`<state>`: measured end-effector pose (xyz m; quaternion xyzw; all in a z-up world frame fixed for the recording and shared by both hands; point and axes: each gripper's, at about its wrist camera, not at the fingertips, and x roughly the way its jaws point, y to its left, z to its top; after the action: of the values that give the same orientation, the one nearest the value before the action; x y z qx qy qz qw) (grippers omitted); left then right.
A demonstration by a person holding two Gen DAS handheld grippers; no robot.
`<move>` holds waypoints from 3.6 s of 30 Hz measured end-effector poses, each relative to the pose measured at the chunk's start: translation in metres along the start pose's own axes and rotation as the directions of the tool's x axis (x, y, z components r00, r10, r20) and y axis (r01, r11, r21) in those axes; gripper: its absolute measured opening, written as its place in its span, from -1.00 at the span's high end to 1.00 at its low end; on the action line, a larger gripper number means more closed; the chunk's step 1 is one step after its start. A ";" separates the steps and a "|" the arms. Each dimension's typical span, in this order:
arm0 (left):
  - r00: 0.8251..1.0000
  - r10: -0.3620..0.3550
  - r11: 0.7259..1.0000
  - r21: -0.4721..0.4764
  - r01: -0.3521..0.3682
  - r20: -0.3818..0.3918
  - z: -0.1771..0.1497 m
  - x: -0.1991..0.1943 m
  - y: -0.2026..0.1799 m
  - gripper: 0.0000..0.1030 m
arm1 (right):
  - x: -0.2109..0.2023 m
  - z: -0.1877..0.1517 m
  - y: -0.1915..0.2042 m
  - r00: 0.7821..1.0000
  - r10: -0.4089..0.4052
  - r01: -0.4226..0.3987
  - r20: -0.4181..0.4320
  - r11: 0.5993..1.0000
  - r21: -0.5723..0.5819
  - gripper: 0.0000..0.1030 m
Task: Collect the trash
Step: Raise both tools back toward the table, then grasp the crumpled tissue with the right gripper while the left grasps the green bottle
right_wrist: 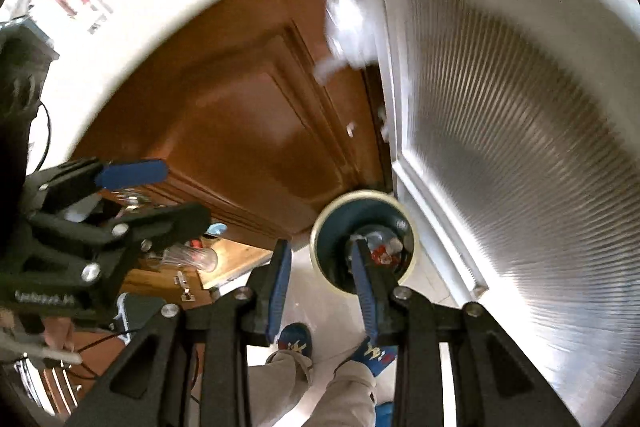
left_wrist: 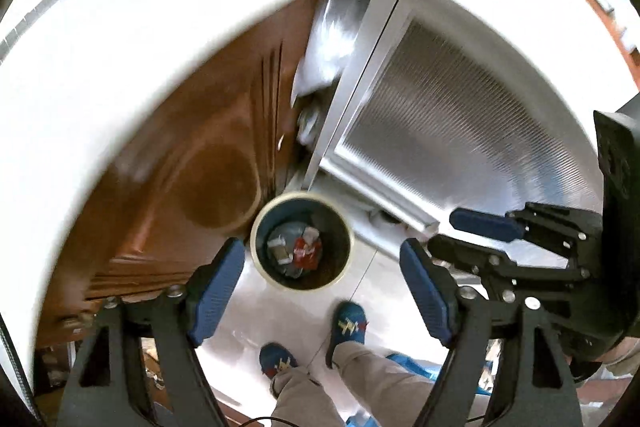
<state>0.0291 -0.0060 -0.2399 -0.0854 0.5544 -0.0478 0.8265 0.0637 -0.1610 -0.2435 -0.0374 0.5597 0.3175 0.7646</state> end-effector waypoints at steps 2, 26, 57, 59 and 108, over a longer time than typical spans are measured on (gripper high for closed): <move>0.999 -0.013 1.000 -0.001 0.013 0.040 0.007 -0.023 -0.006 -0.58 | -0.023 0.004 0.004 1.000 0.012 -0.012 0.024 1.000 -0.012 0.38; 0.941 -0.005 0.992 0.117 -0.037 0.338 0.103 -0.167 -0.106 -0.85 | -0.219 0.049 -0.043 0.895 -0.062 0.046 0.441 0.998 0.046 0.17; 0.982 -0.005 1.000 0.023 0.001 0.190 0.309 -0.065 -0.019 -0.85 | -0.134 0.204 -0.231 0.920 -0.346 0.234 0.185 0.862 0.450 -0.29; 0.984 -0.005 1.000 -0.015 0.008 0.176 0.326 -0.051 -0.008 -0.85 | -0.124 0.209 -0.235 0.920 -0.354 0.248 0.167 0.857 0.451 -0.29; 0.987 -0.017 1.000 -0.020 0.021 0.160 0.264 -0.074 -0.041 -0.28 | -0.166 0.134 -0.146 0.930 -0.147 0.024 0.337 0.939 0.344 0.12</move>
<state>0.2453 -0.0098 -0.0669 -0.1031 0.4859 -0.0426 0.8669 0.2239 -0.2957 -0.0915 0.1263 0.4547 0.1855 0.8619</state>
